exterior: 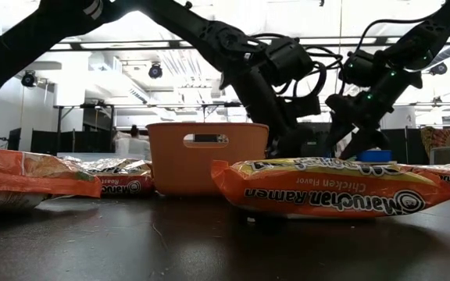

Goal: Sort Maruchan noodles
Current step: Put the orange bag into the white bin

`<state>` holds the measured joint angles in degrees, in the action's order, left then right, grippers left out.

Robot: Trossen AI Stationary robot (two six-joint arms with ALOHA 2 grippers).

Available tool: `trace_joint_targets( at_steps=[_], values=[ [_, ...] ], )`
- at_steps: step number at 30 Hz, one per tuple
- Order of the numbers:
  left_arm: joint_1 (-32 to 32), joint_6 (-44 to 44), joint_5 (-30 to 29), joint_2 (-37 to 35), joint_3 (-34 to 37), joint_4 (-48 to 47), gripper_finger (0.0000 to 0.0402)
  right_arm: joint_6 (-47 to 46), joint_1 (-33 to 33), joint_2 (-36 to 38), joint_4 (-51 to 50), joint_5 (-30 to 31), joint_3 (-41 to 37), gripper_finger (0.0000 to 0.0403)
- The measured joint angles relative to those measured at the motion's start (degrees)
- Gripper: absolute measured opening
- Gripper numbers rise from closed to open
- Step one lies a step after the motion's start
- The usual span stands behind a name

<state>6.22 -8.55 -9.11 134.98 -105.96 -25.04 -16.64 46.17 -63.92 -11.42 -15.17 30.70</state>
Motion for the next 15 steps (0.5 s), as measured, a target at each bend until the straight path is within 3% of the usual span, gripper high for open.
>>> trace_joint_targets(
  at_steps=[15],
  values=[
    [0.02, 0.60, -0.94, 0.00, 1.44, 1.62, 0.0000, 0.81, 0.00, 0.00, -0.63, -2.00, -0.12, 0.0290]
  ],
)
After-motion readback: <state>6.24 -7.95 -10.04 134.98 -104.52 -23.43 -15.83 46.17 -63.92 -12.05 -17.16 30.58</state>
